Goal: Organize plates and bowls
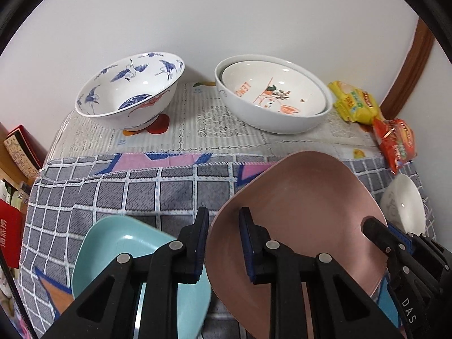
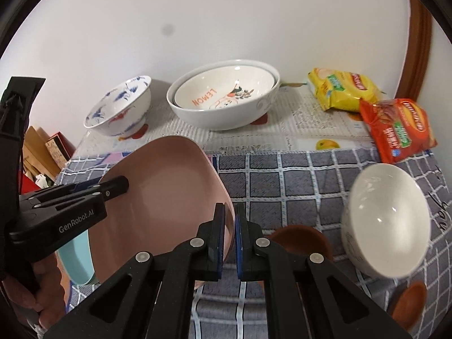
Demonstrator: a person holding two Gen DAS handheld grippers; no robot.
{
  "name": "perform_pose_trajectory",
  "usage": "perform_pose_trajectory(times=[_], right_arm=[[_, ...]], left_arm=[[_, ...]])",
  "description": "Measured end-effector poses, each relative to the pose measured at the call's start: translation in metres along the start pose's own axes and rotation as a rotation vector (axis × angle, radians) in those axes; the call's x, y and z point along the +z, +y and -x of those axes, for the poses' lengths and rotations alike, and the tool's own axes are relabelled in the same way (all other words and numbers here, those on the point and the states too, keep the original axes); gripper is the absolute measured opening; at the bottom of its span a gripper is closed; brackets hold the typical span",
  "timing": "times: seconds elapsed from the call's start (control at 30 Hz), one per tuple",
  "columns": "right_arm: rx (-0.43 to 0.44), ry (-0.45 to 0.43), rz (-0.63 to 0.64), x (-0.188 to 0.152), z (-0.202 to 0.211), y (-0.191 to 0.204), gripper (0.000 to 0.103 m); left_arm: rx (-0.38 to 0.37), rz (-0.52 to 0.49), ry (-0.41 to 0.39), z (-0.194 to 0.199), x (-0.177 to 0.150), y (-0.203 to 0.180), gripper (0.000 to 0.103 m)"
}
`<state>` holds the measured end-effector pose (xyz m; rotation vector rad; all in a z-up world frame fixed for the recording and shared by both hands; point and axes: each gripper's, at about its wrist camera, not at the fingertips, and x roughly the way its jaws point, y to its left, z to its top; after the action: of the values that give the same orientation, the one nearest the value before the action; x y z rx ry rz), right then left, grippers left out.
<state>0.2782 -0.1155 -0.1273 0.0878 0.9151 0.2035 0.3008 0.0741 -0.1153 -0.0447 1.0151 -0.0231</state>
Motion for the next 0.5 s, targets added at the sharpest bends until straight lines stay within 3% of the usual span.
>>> perform_pose_trajectory(times=[0.5], right_arm=[[-0.007, -0.054, -0.064, -0.042, 0.08, -0.004, 0.006]], left_arm=[[-0.029, -0.016, -0.052, 0.069, -0.047, -0.016, 0.019]])
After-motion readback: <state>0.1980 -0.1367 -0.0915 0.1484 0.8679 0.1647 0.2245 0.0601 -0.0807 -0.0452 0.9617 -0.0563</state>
